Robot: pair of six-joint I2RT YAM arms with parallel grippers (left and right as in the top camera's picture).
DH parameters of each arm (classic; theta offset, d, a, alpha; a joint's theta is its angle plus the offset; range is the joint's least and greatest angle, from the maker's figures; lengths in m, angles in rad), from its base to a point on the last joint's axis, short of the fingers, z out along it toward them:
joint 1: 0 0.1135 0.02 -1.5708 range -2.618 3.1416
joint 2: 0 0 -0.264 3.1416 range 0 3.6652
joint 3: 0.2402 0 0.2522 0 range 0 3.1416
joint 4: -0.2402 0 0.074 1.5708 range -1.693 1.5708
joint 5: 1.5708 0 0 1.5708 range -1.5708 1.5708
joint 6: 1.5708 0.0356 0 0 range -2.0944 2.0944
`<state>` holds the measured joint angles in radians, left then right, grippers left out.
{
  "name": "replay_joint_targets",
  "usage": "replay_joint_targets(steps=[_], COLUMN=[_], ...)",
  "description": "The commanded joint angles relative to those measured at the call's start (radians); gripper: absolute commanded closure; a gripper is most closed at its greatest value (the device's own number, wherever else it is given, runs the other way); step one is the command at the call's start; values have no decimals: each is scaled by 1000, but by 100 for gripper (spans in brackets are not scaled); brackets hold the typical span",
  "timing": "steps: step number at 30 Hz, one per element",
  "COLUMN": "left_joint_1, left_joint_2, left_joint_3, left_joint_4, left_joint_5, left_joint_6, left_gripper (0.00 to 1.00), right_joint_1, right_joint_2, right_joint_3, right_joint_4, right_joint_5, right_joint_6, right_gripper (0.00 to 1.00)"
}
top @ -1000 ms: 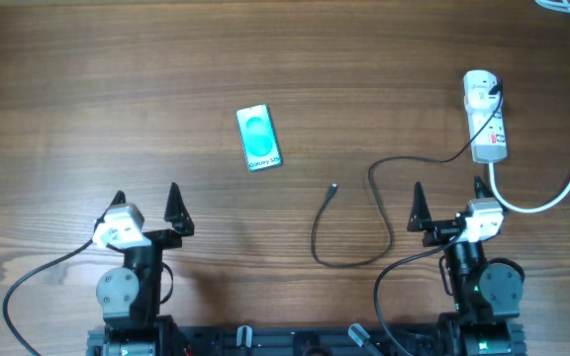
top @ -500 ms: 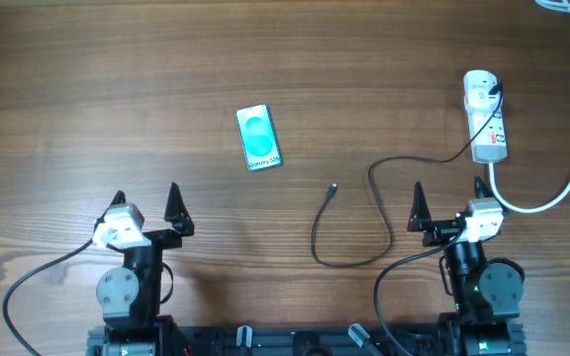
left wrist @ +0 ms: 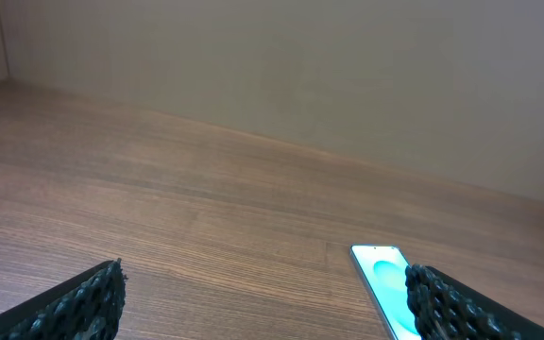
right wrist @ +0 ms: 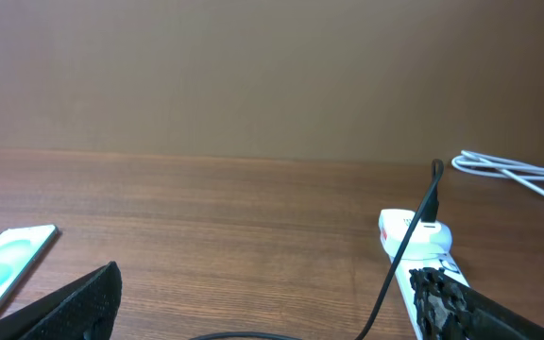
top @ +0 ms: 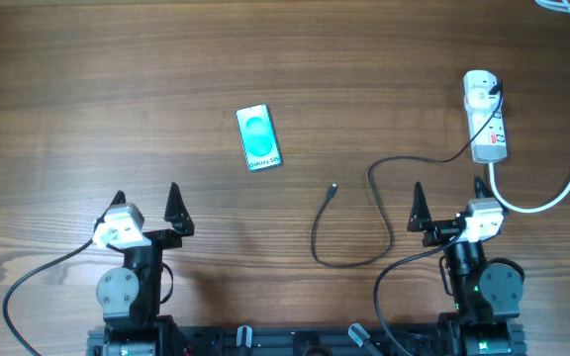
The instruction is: Plug charger to phone and switch on socket
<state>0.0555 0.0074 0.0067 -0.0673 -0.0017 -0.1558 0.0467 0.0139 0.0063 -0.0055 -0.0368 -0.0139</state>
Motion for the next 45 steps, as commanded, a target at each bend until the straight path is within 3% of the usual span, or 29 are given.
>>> replay_joint_targets(steps=[1, 45], left_joint_1=[8, 8], left_joint_2=[-1, -1], left_joint_3=[-1, -1], left_joint_4=[-6, 11], left_joint_5=[0, 11], left_joint_6=[-6, -9], left_gripper=[0, 0], right_joint_1=[-3, -3], right_joint_2=[7, 7], right_joint_3=[-1, -1], right_joint_4=[6, 6], right_joint_5=[-15, -15], right_joint_6=[-12, -12], right_gripper=[0, 0])
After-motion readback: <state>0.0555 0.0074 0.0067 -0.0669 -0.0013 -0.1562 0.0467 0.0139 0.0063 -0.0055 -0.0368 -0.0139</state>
